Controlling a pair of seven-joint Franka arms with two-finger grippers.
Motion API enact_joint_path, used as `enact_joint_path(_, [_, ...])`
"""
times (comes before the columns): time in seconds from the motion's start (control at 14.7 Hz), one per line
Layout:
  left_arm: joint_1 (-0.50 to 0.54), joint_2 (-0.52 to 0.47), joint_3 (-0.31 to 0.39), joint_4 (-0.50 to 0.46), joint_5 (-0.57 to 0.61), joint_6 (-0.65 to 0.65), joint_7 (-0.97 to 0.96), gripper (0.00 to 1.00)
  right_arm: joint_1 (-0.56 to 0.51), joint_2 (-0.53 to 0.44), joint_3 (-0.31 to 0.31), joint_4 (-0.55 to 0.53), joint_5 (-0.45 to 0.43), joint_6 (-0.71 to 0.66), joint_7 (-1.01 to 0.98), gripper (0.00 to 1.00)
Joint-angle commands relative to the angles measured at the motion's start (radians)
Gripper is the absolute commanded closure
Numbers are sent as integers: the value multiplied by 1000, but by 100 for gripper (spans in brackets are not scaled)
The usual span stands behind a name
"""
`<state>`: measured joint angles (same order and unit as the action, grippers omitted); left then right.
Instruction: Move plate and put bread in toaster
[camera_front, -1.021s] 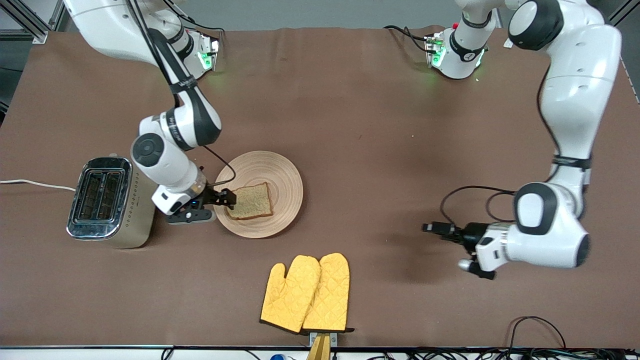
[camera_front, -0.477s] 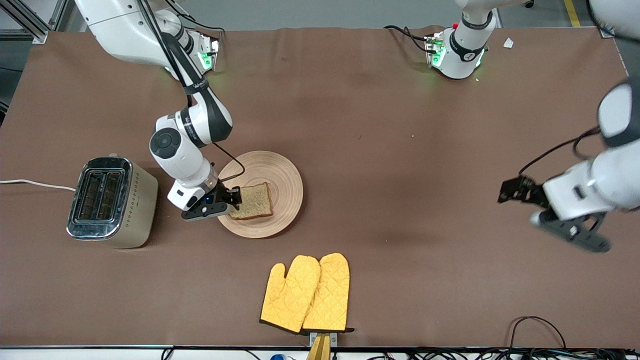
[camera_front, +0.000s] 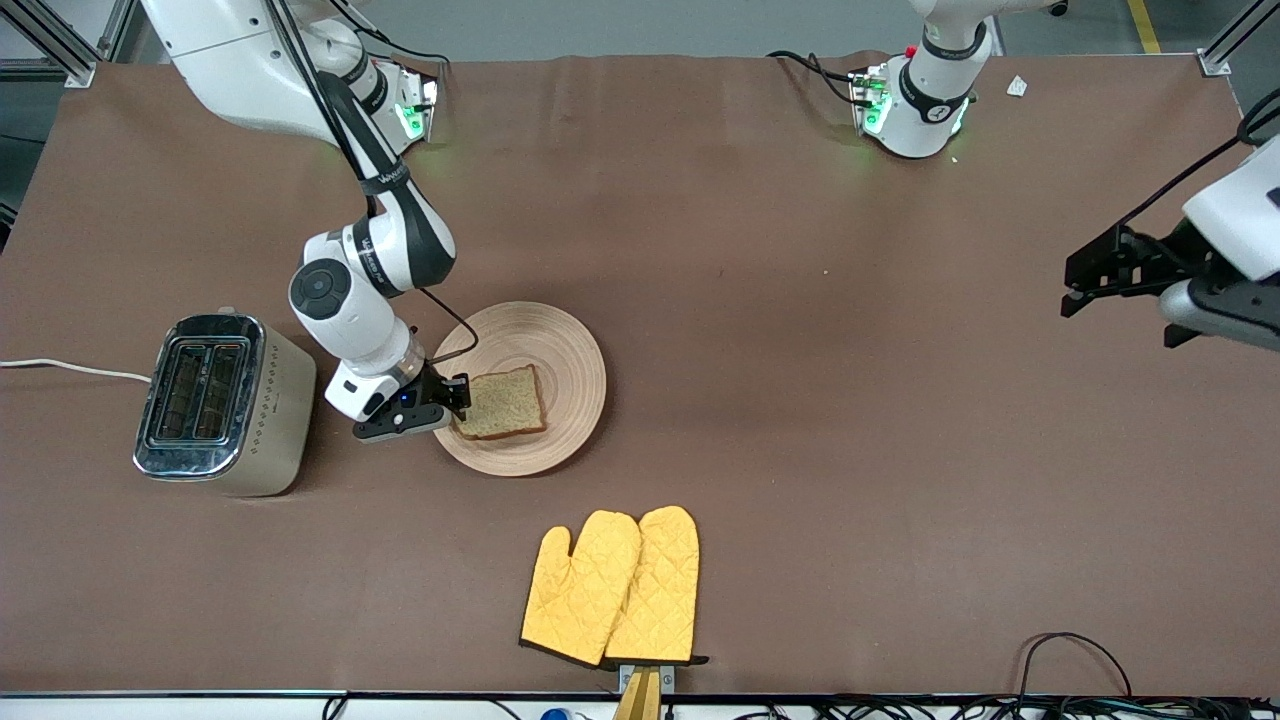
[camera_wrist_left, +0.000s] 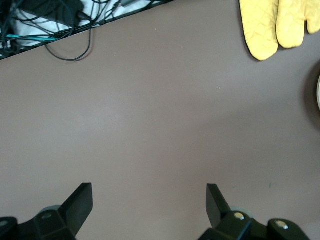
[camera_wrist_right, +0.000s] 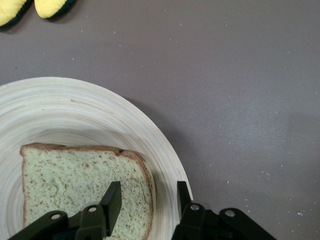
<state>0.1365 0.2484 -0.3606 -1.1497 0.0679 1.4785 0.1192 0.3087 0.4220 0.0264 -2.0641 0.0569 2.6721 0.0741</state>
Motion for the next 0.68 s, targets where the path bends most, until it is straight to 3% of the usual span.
enact_joint_path(0.0, [-3, -85, 23, -102, 3, 6, -30, 0, -11, -20, 9, -39, -3, 22, -16, 52])
enact_joint_path(0.27, [-18, -147, 54, -202, -29, 3, -137, 0, -6, -11, 9, -70, -3, 87, -16, 60])
enact_joint_path(0.48, [-154, -263, 222, -365, -97, 95, -182, 0, -3, -5, 9, -74, -3, 106, -17, 62])
enact_joint_path(0.61, [-204, -334, 291, -482, -103, 164, -181, 0, 0, -3, 9, -76, -3, 109, -17, 62])
